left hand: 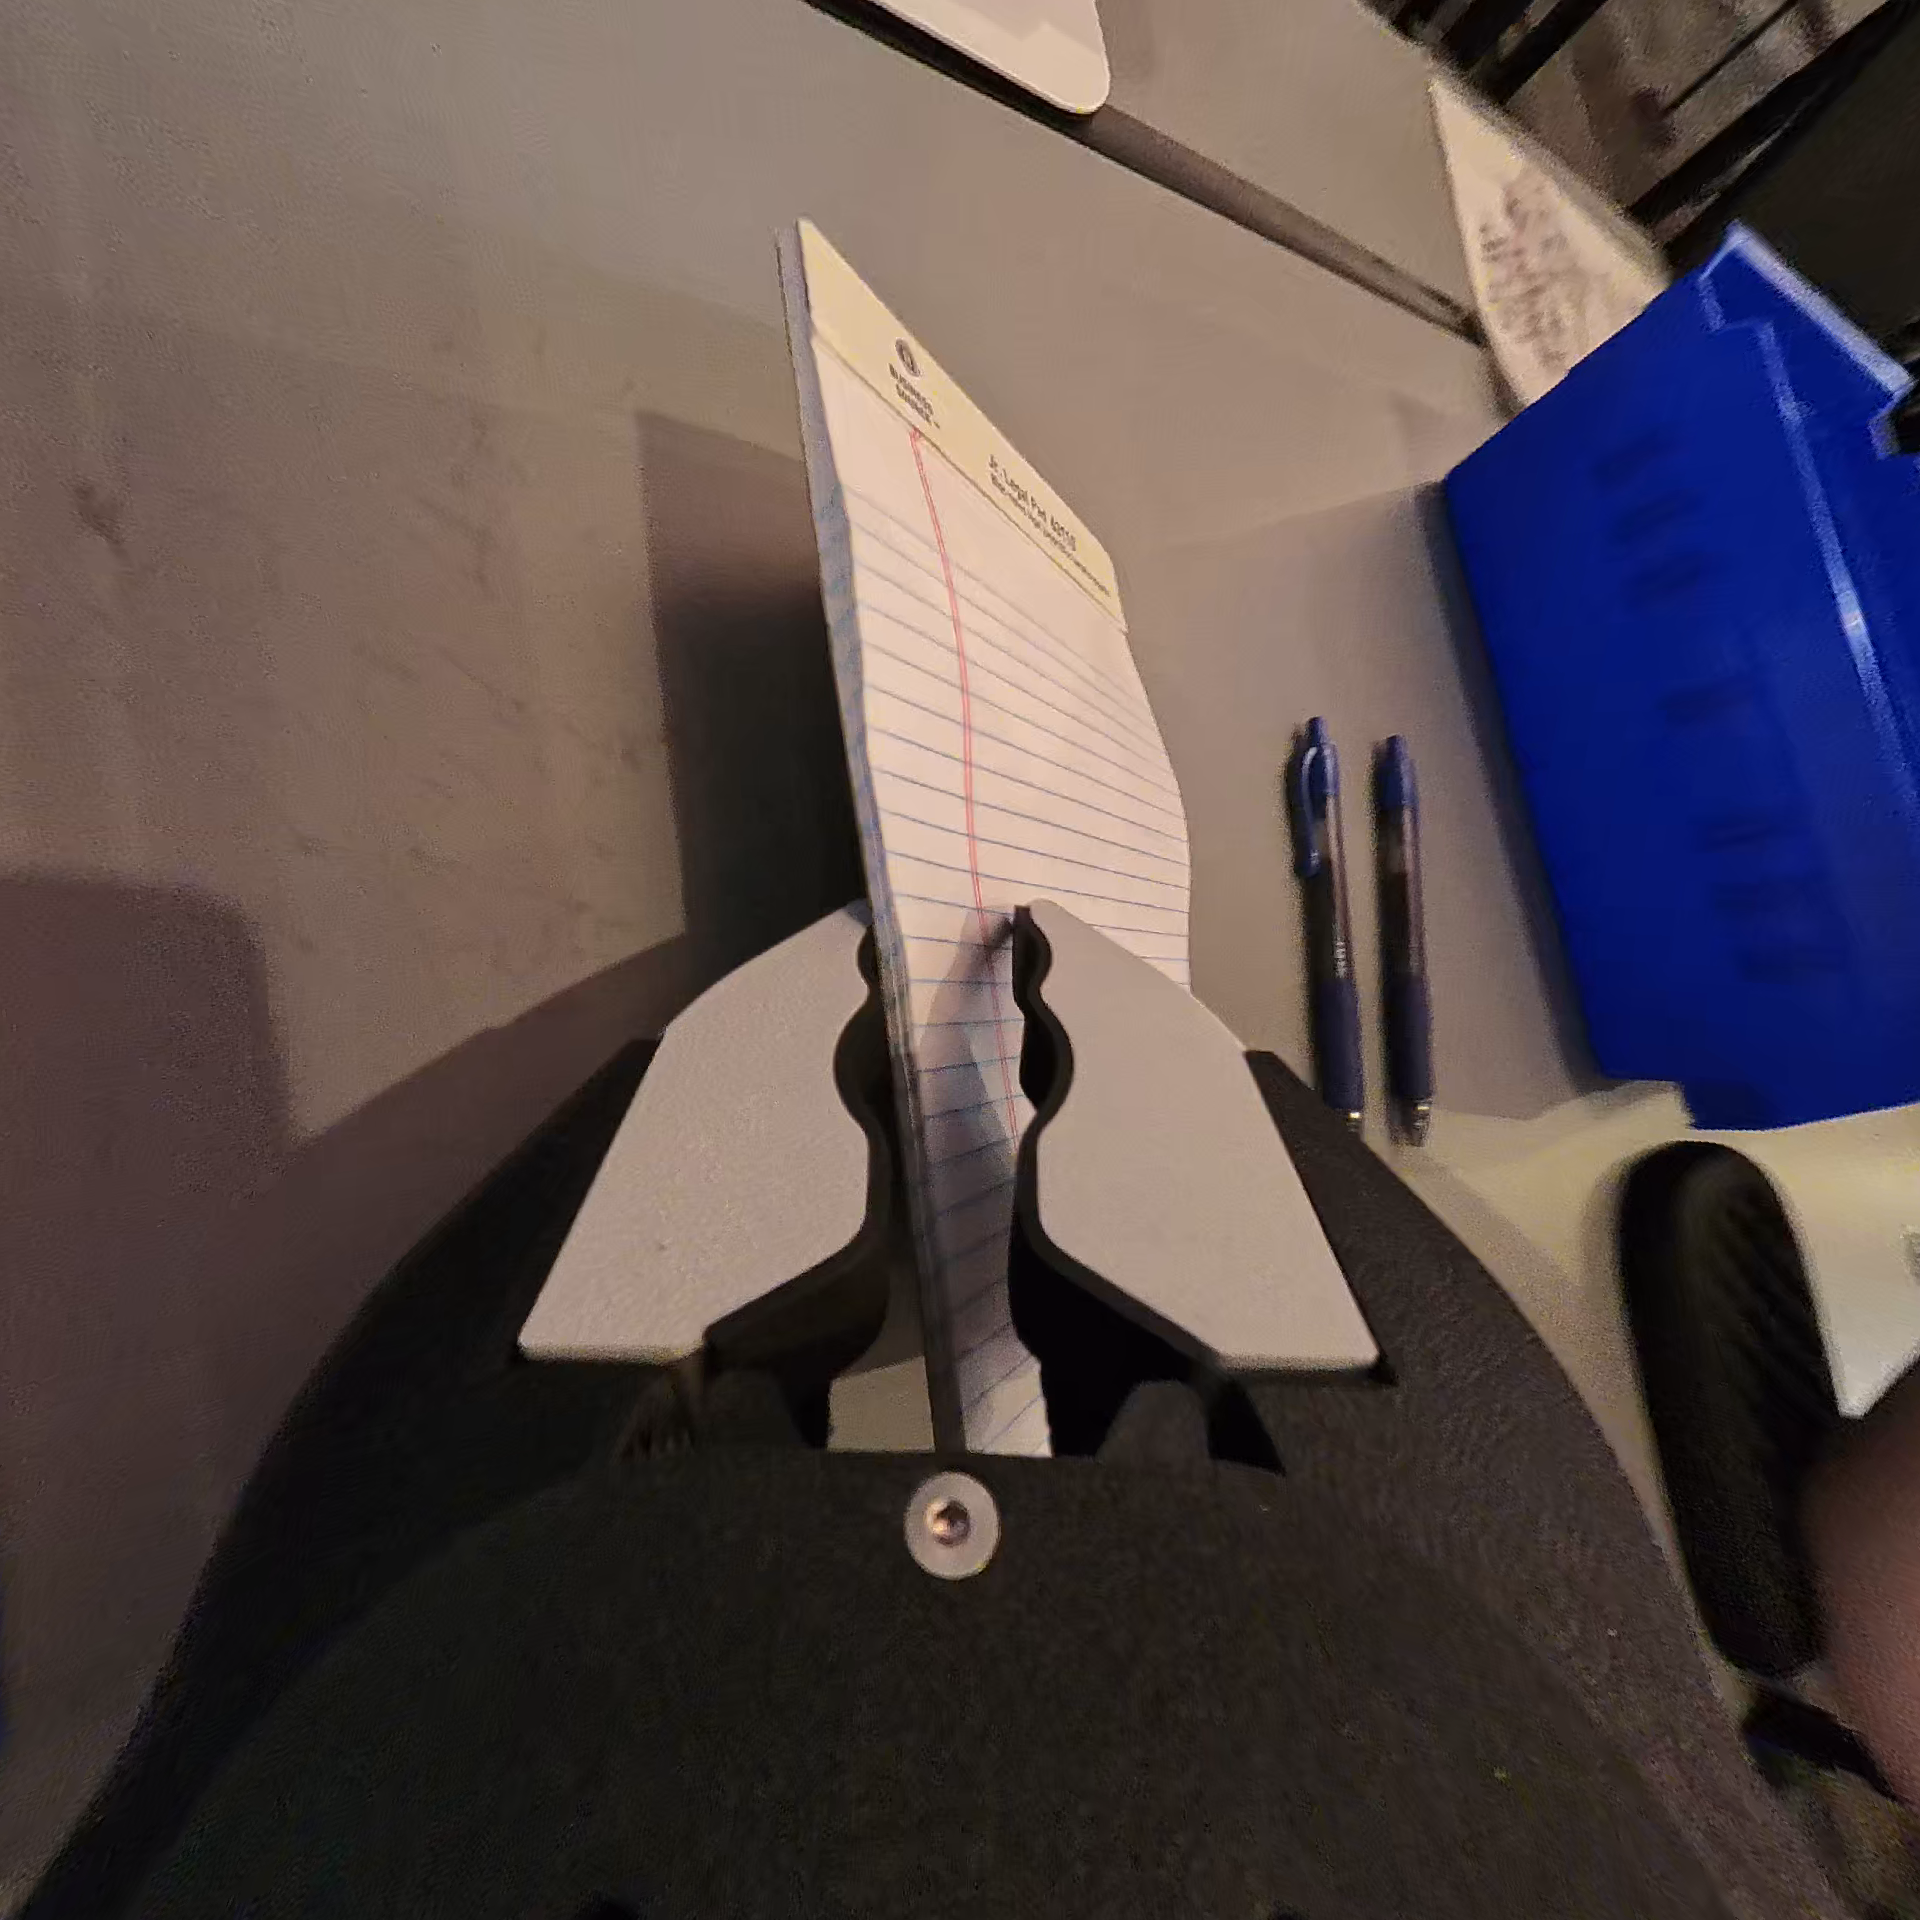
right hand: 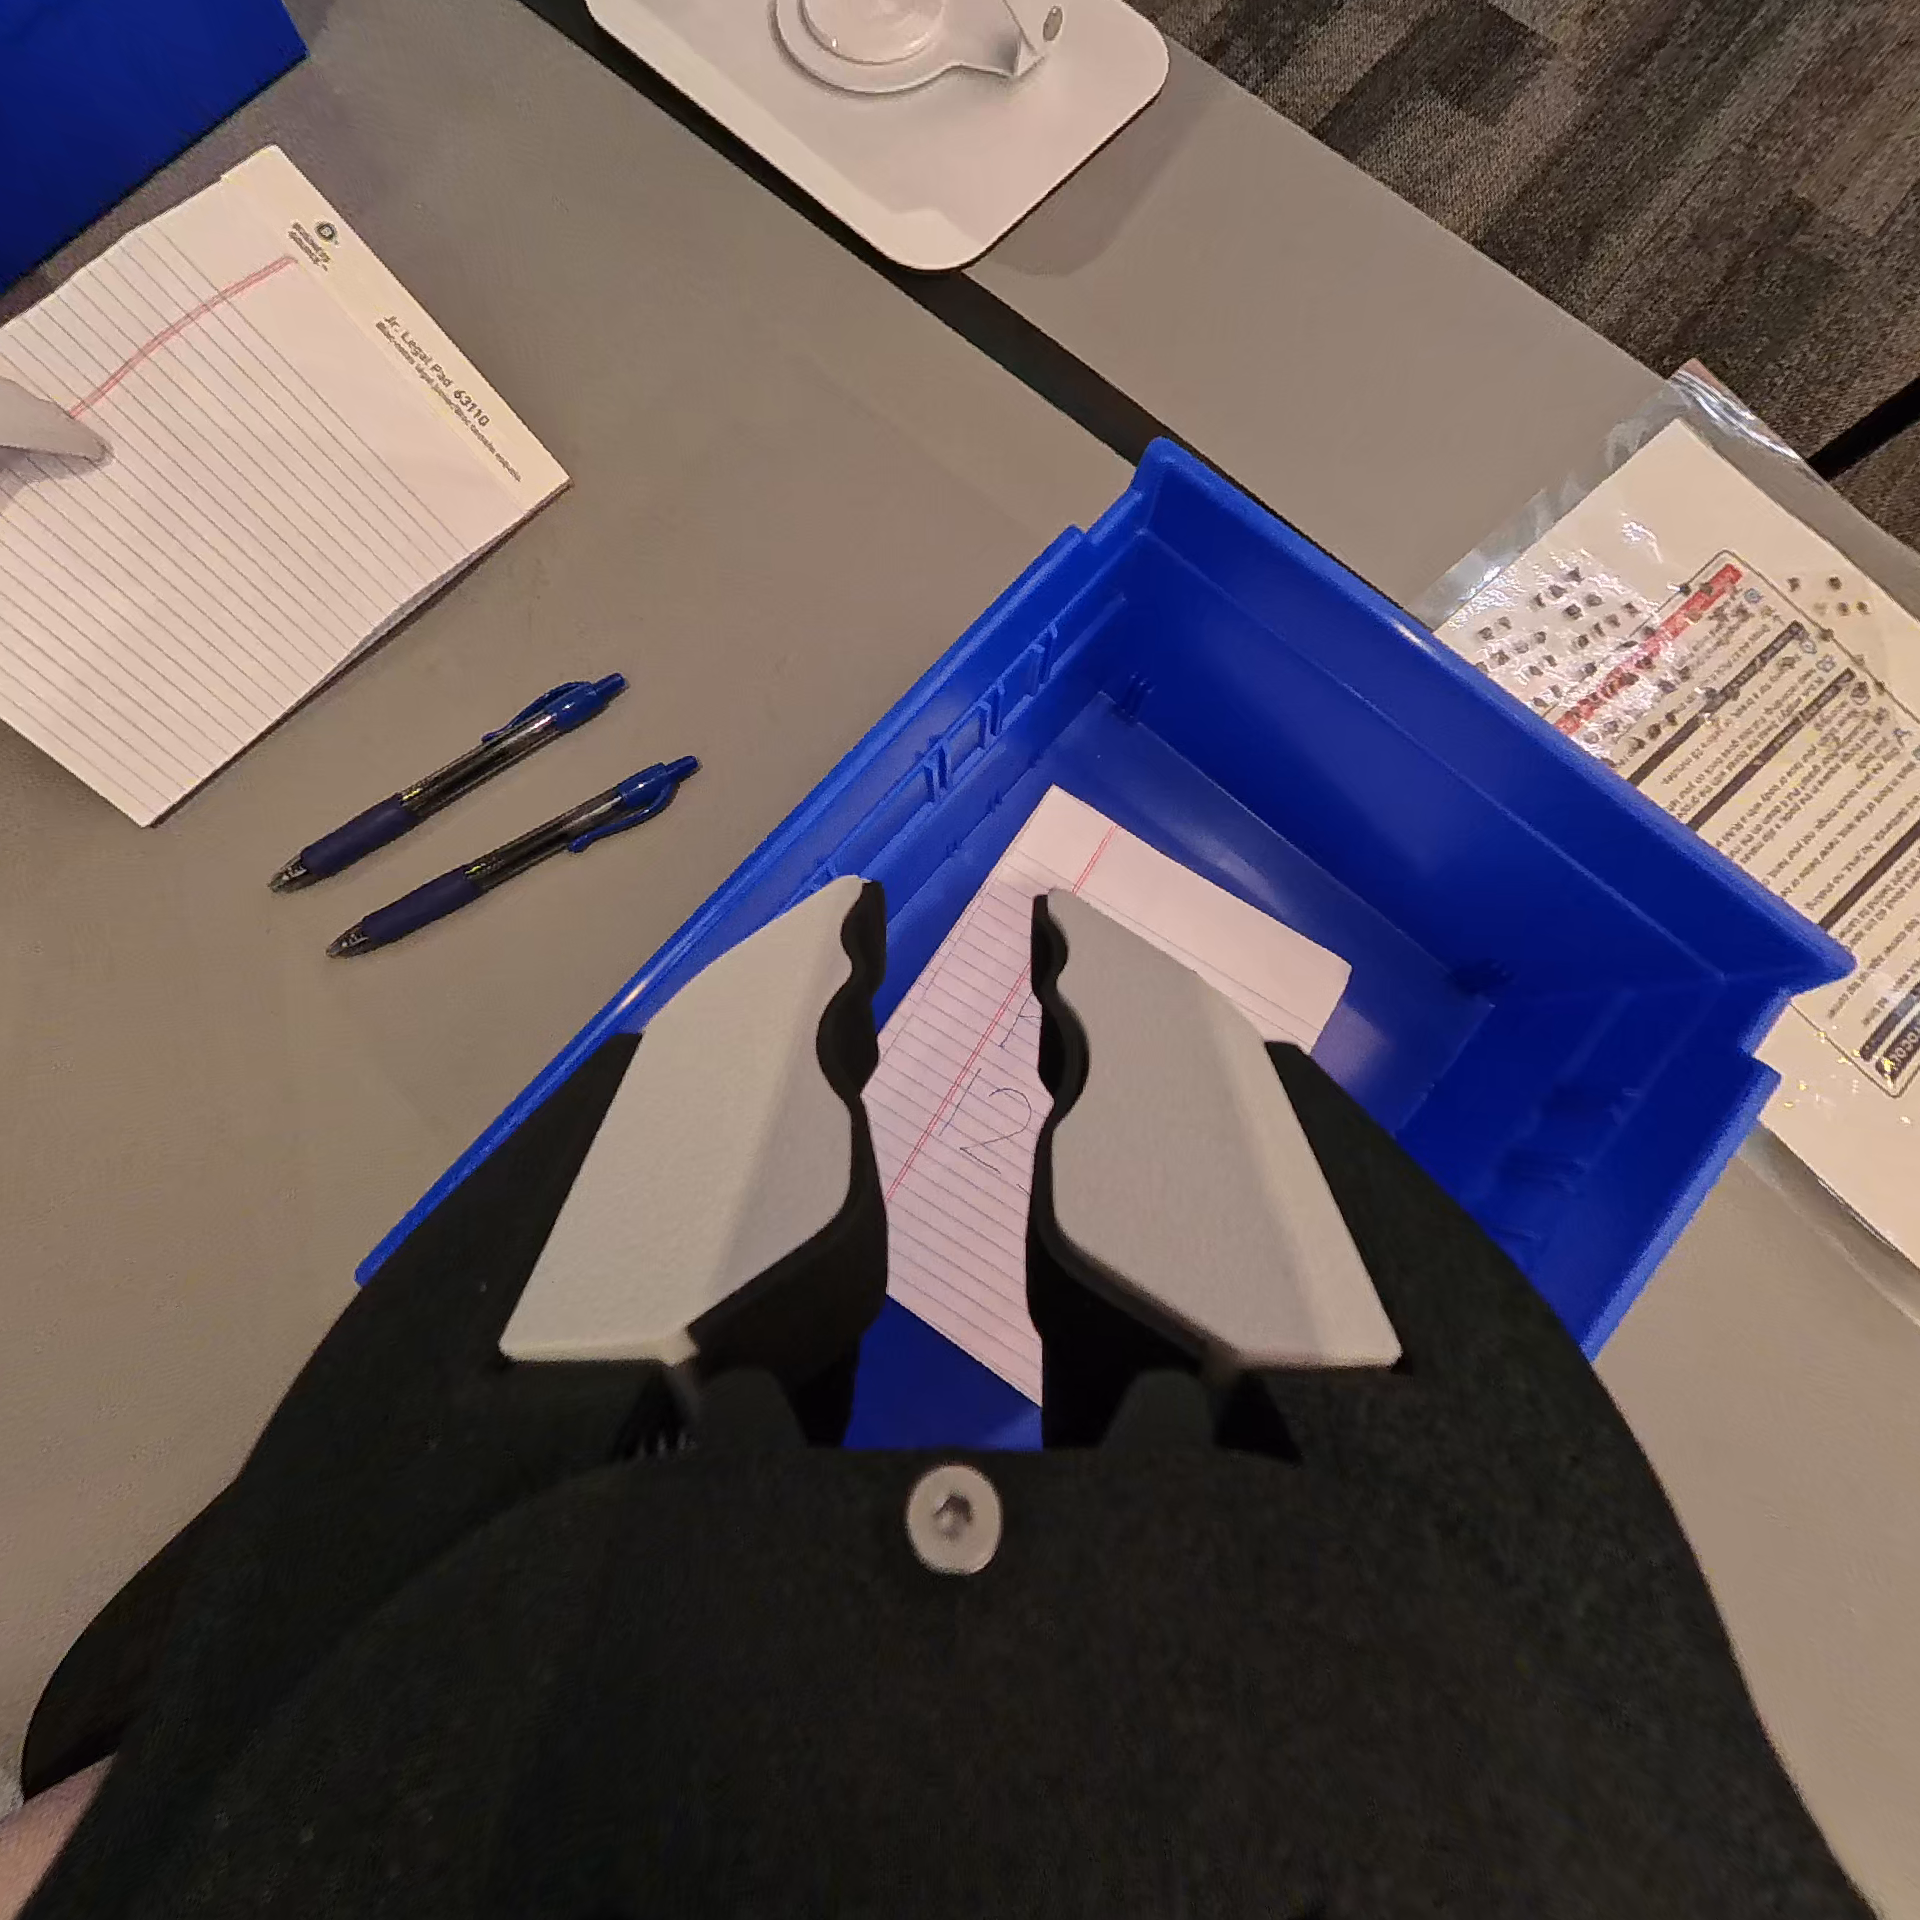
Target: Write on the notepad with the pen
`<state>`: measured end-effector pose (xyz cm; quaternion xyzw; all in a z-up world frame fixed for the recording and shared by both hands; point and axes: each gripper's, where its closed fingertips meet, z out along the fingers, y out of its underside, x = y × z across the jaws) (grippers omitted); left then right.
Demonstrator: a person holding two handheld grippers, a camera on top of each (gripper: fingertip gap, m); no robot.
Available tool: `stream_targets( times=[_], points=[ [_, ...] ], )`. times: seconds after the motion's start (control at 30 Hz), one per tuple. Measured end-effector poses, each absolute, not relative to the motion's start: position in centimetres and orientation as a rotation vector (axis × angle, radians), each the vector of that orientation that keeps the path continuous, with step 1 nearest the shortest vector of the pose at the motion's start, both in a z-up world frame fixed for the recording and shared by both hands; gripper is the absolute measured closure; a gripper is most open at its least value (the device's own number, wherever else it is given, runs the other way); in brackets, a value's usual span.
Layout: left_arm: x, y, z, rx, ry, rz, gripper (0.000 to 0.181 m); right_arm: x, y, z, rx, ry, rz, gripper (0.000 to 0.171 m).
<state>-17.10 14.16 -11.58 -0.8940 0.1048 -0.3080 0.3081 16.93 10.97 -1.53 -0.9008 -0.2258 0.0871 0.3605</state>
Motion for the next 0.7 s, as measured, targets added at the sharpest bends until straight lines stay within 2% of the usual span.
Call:
stream_targets(
  times=[0.1, 0.2, 0.43, 0.6, 0.7],
  points=[
    [-17.8, 14.6, -10.0, -2.316, 0.386, -0.576, 0.157, 17.0, 11.0, -1.5, -2.321, -0.575, 0.225, 0.144],
    [-17.5, 14.5, -7.7, -2.280, 0.483, -0.412, 0.138, 17.0, 10.9, -1.7, -2.330, -0.582, 0.221, 0.144],
    [-18.1, 14.5, -8.4, -2.256, 0.461, -0.352, 0.143, 16.7, 10.9, -1.4, -2.323, -0.594, 0.202, 0.144],
    [-16.7, 10.8, -5.1, -2.154, 0.479, -0.584, 0.136, 16.0, 11.3, -0.6, -2.288, -0.596, 0.175, 0.145],
    [-20.6, 8.9, -1.4, -2.002, 0.421, -0.531, 0.138, 15.4, 11.6, 0.5, -2.235, -0.609, 0.149, 0.144]
  ],
)
